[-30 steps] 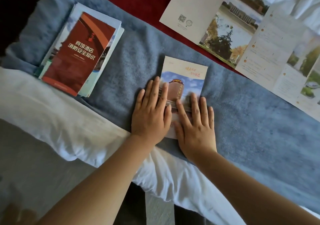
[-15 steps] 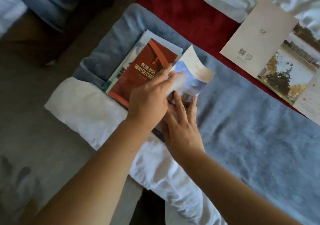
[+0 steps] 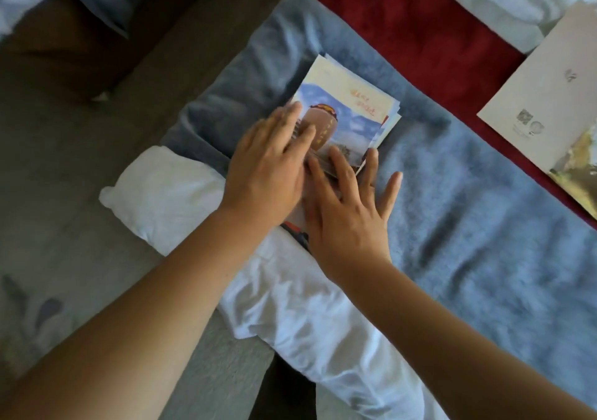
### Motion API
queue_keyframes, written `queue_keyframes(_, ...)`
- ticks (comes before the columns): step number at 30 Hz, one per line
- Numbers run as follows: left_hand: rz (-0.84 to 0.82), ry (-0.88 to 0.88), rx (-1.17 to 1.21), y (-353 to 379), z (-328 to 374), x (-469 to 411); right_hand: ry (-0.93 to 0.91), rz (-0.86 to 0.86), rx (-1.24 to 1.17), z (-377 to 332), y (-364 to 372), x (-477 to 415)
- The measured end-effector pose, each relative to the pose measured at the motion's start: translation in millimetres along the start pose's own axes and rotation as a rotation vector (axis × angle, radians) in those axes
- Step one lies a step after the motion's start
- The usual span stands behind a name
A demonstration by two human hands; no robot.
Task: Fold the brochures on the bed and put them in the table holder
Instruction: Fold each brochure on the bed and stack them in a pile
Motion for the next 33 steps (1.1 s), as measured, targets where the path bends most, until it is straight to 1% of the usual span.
queue_keyframes(2, 0.02, 0.012, 0.037, 11.6, 5.9, 11.3, 0.023, 0.035, 0.003, 4.0, -7.4, -11.9)
queue_keyframes(3, 0.019, 0.008, 0.051, 16.5, 7.0, 15.4, 0.039, 0.025, -0.007, 7.3, -10.1, -20.1)
queue_keyframes(5, 0.011, -0.006, 0.049, 24.5, 6.7, 20.5, 0.07, -0.089, -0.017, 17.1, -12.3, -34.6)
queue_keyframes(7, 0.023, -0.02, 0.028, 29.1, 5.9, 22.4, 0.064, -0.203, 0.022, 22.9, -15.3, -43.4)
queue_keyframes(11, 0.036, -0.036, 0.045, 34.5, 5.2, 19.8, 0.05, -0.352, 0.111, 18.5, -27.2, -62.0)
queue_keyframes(14, 0.002, -0.049, 0.03, 40.6, 3.6, 16.2, 0.053, -0.473, 0.222, 19.5, -29.4, -80.9)
queue_keyframes(16, -0.038, -0.058, 0.009, 47.4, 3.4, 14.9, 0.051, -0.513, 0.226, 20.1, -21.8, -86.4)
queue_keyframes(19, -0.08, -0.072, -0.024, 55.3, 4.7, 12.2, 0.056, -0.5, 0.226, 23.5, -5.8, -87.9)
queue_keyframes(22, -0.115, -0.078, -0.057, 57.1, 5.7, 11.7, 0.061, -0.479, 0.173, 25.6, -0.1, -87.6)
queue_keyframes(26, -0.082, -0.068, -0.083, 48.2, 5.9, 12.2, 0.04, -0.456, 0.062, 35.2, -15.5, -88.5)
queue_keyframes(28, -0.055, -0.067, -0.104, 41.2, 8.6, 15.1, 0.03, -0.395, -0.07, 45.9, -28.2, -80.9)
queue_keyframes(30, -0.072, -0.112, -0.124, 36.5, 16.5, 18.6, -0.002, -0.307, -0.258, 62.4, -37.6, -62.4)
queue_keyframes(31, -0.088, -0.152, -0.138, 33.8, 17.7, 20.5, -0.018, -0.27, -0.307, 69.7, -38.3, -52.7)
queue_keyframes(33, -0.101, -0.205, -0.16, 31.0, 29.3, 20.6, -0.012, -0.21, -0.298, 100.2, -40.8, -27.1)
Point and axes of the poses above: each hand's wrist, its own x-axis away from the middle knuckle, its own y-axis out of the palm, z = x × y, the point moved 4 cm from there along -x, towards the middle knuckle
